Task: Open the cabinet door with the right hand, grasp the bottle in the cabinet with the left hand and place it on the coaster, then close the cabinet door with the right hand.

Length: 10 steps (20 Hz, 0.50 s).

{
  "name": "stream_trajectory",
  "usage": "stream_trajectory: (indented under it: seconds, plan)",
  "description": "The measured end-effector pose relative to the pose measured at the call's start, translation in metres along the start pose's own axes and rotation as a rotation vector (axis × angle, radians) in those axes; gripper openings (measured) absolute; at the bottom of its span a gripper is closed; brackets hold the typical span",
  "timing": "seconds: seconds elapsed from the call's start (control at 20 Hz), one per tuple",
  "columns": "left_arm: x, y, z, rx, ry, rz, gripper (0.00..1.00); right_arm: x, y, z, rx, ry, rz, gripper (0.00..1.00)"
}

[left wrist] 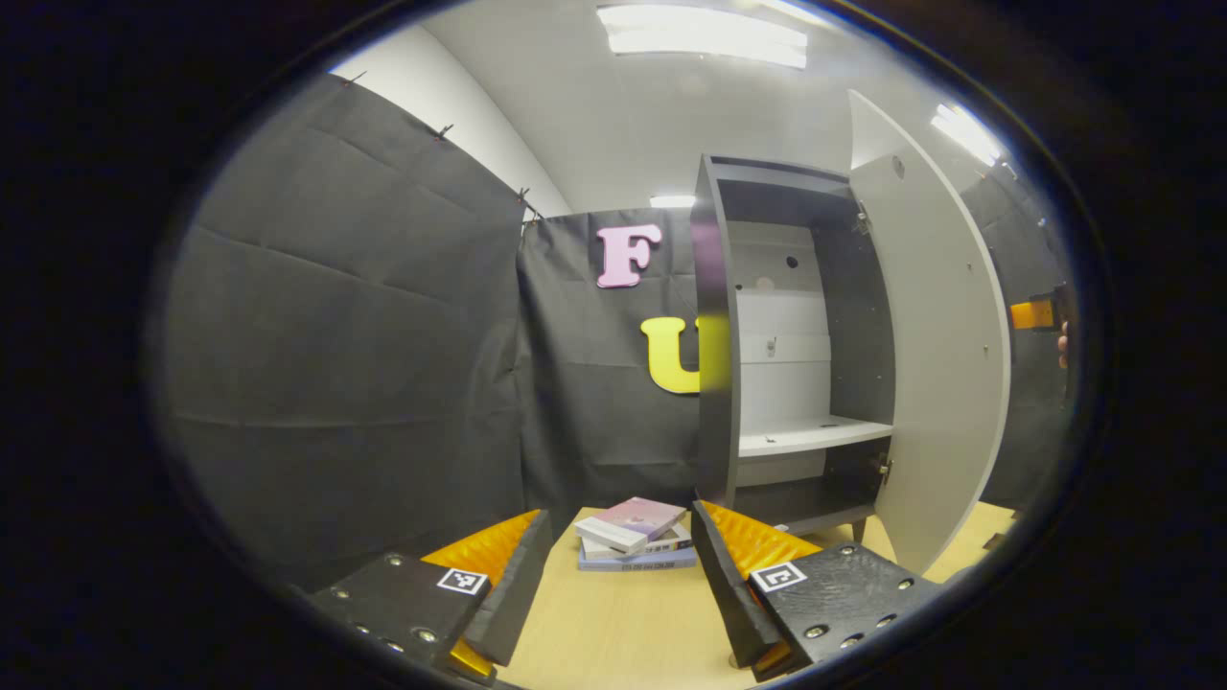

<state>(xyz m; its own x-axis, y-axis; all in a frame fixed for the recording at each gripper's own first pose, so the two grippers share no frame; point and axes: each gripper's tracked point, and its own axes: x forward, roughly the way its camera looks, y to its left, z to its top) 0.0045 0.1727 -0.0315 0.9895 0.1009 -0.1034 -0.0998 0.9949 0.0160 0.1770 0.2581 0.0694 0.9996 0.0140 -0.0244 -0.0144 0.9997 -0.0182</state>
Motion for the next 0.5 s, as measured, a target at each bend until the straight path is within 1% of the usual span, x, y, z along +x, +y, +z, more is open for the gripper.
stream_trajectory:
  seconds: [0.15, 0.2, 0.3, 0.35, 0.4, 0.5]
  plan:
    - [-0.001, 0.012, -0.003, 0.001, 0.001, 0.006, 0.84, 0.003, 0.014, -0.001, 0.002, 0.003, 0.016, 0.88]
    - [0.0, 0.015, -0.004, -0.002, 0.002, 0.008, 0.88, 0.005, 0.019, 0.0, 0.001, 0.003, 0.022, 0.88]
    - [0.001, 0.023, -0.007, -0.007, 0.002, 0.014, 0.88, 0.007, 0.03, 0.0, -0.001, 0.002, 0.034, 0.88]
    - [0.001, 0.027, -0.008, -0.008, 0.005, 0.016, 0.83, 0.009, 0.034, 0.0, -0.001, 0.001, 0.04, 0.88]
    - [0.001, 0.032, -0.009, -0.01, 0.005, 0.02, 0.88, 0.011, 0.039, -0.001, 0.0, 0.002, 0.046, 0.88]
    - [0.001, 0.04, -0.014, -0.018, 0.011, 0.024, 0.88, 0.015, 0.05, -0.002, 0.004, 0.005, 0.056, 0.88]
